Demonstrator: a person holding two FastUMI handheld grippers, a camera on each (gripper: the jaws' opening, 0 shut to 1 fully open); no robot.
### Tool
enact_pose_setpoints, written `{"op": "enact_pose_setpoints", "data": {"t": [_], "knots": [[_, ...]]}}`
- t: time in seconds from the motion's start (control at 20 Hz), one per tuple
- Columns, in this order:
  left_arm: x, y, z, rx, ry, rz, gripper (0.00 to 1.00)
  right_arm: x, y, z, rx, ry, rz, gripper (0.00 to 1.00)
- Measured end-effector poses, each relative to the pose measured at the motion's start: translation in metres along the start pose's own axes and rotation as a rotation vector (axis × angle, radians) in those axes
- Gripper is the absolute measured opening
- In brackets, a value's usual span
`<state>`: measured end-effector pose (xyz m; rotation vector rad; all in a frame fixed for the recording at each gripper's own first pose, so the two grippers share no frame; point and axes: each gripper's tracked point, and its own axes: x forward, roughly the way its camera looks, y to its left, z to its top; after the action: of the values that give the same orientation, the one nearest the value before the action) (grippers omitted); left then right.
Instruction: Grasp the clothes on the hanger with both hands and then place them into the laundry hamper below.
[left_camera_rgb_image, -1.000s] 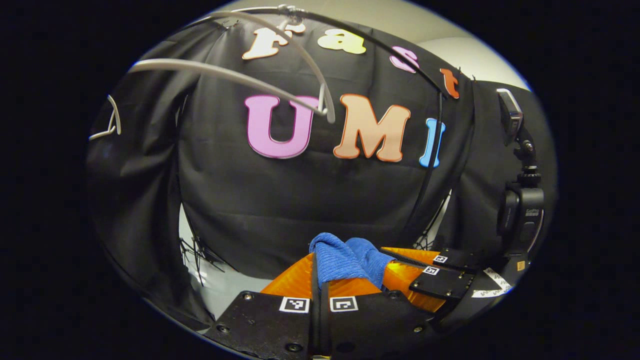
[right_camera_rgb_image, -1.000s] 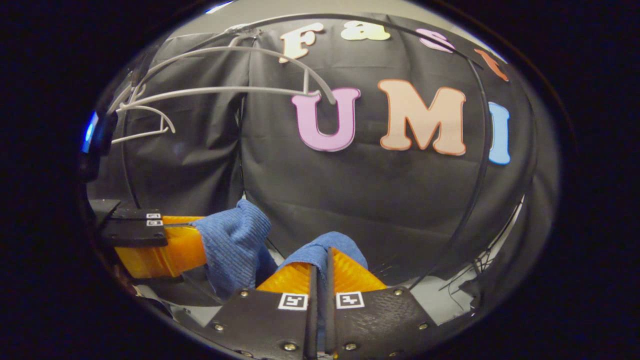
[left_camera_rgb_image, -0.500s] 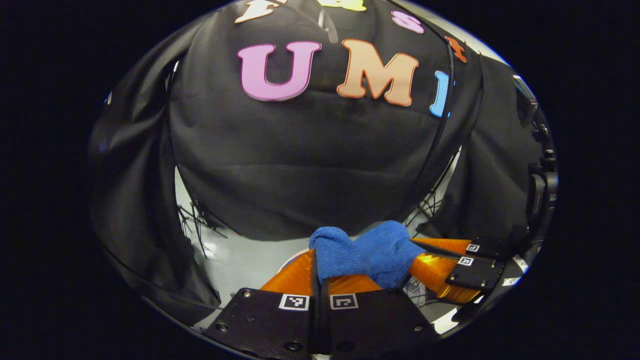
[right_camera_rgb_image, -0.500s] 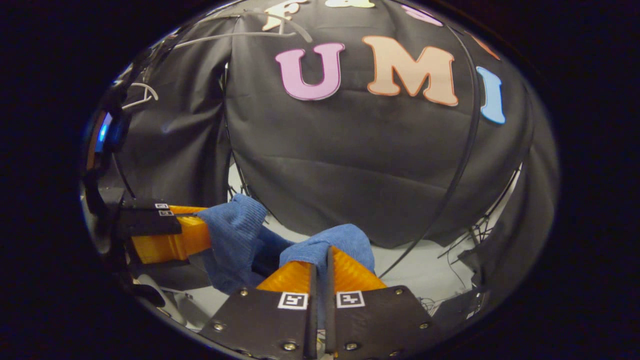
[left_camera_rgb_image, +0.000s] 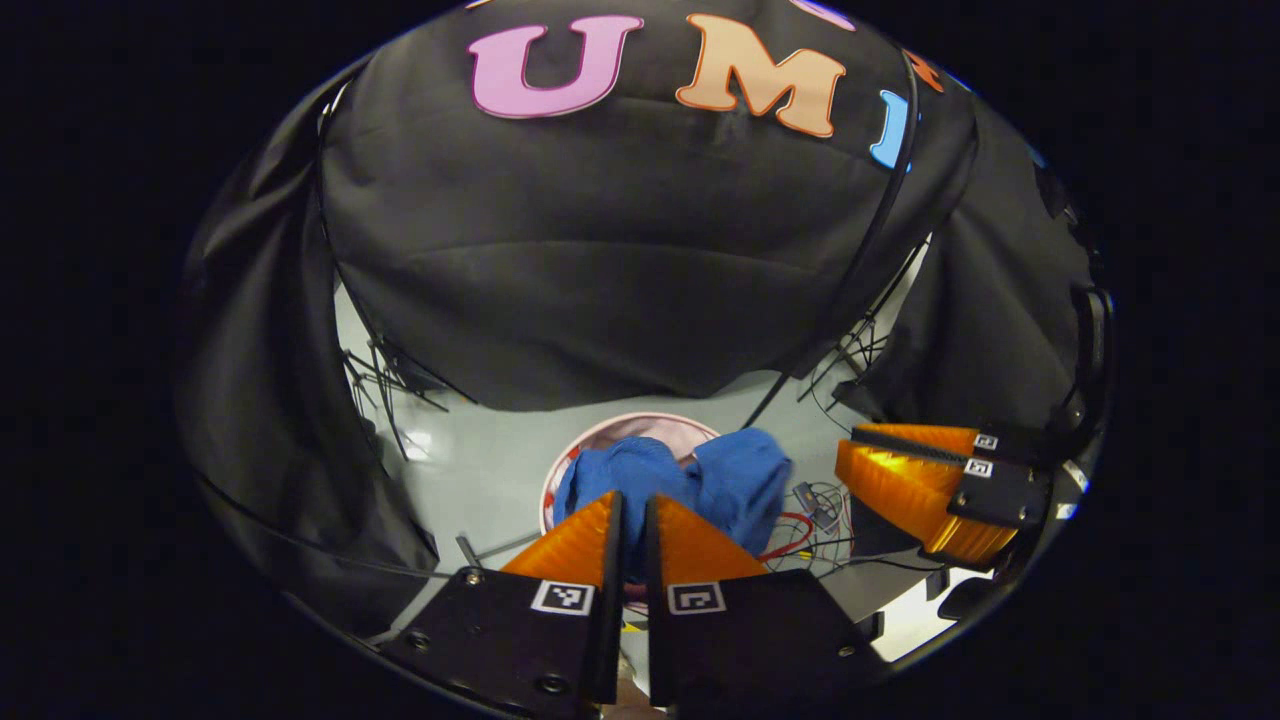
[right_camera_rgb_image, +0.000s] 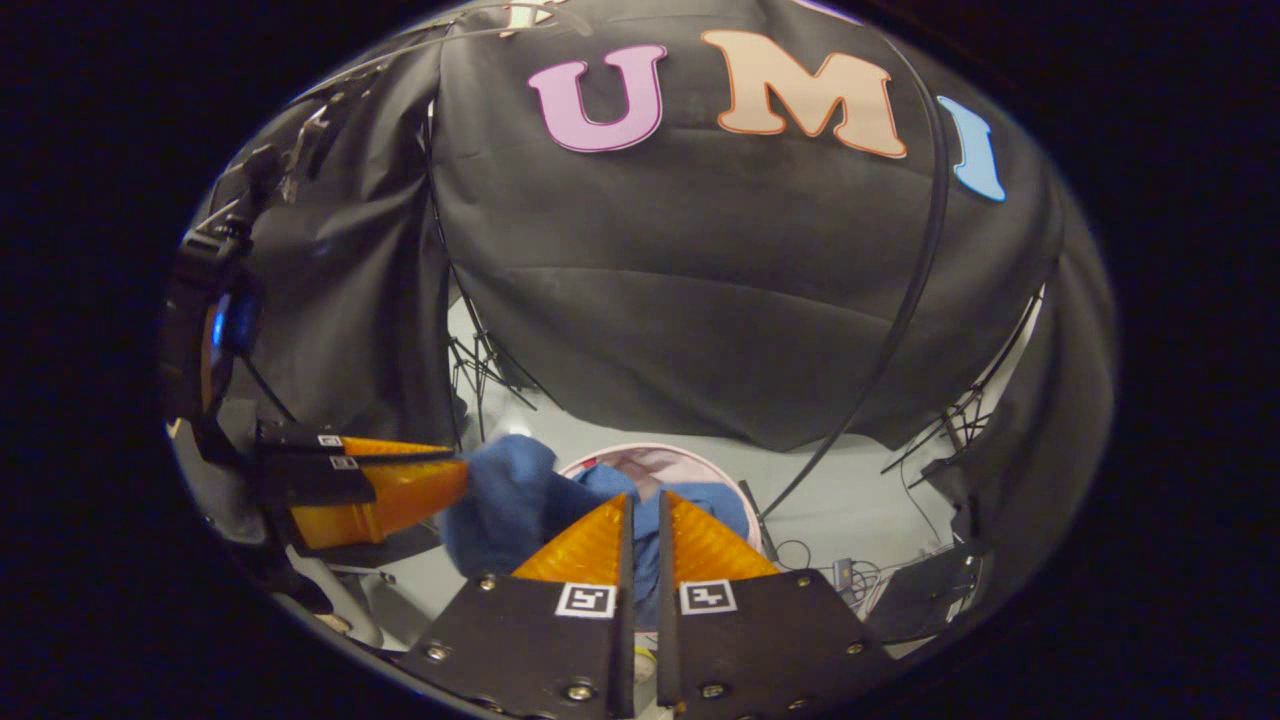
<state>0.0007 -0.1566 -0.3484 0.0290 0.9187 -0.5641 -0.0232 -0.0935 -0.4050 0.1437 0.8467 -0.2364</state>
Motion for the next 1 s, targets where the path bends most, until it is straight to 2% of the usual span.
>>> {"op": "enact_pose_setpoints", "data": {"t": [0.05, 0.15, 0.6, 0.85, 1.0], "knots": [[0.000, 0.001, -0.002, 0.000, 0.004, -0.002, 0.22, 0.000, 0.001, 0.002, -0.005, -0.003, 0.003, 0.09], [0.000, 0.001, -0.002, 0.007, 0.009, 0.004, 0.40, -0.001, 0.004, 0.005, -0.012, -0.008, 0.008, 0.09], [0.000, 0.012, 0.004, -0.005, -0.021, 0.029, 0.42, -0.014, 0.014, 0.017, -0.020, -0.046, 0.013, 0.09], [-0.028, 0.030, 0.061, -0.006, -0.188, 0.046, 0.42, -0.041, 0.012, 0.056, -0.033, -0.163, -0.022, 0.10], [-0.064, 0.016, 0.111, -0.007, -0.316, 0.035, 0.42, -0.071, 0.012, 0.097, -0.032, -0.275, -0.044, 0.10]]}}
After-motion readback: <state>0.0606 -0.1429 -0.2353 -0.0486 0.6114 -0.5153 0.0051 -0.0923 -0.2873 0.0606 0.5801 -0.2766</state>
